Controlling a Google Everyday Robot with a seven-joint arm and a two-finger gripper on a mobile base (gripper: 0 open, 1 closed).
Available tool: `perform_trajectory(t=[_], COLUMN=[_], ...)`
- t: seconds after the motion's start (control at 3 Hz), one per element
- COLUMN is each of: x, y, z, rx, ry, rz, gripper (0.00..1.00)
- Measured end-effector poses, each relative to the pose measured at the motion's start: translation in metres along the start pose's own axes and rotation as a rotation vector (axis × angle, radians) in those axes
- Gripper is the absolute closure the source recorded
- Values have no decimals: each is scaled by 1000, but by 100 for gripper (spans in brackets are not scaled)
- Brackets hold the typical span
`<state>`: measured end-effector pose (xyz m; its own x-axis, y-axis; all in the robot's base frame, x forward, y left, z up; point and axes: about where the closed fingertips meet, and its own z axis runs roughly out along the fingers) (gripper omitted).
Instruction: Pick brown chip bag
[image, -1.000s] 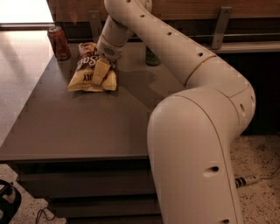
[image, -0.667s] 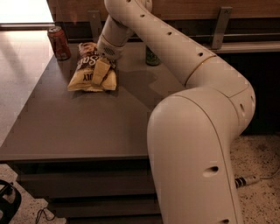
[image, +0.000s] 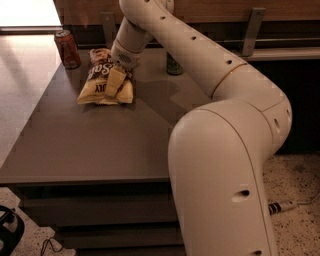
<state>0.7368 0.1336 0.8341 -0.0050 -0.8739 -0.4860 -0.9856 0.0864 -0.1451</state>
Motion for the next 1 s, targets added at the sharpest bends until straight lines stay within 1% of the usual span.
perform_trajectory(t=[1.0], x=[0], y=[0], z=[0], rx=[0], ry=[0], rz=[0], gripper=[100])
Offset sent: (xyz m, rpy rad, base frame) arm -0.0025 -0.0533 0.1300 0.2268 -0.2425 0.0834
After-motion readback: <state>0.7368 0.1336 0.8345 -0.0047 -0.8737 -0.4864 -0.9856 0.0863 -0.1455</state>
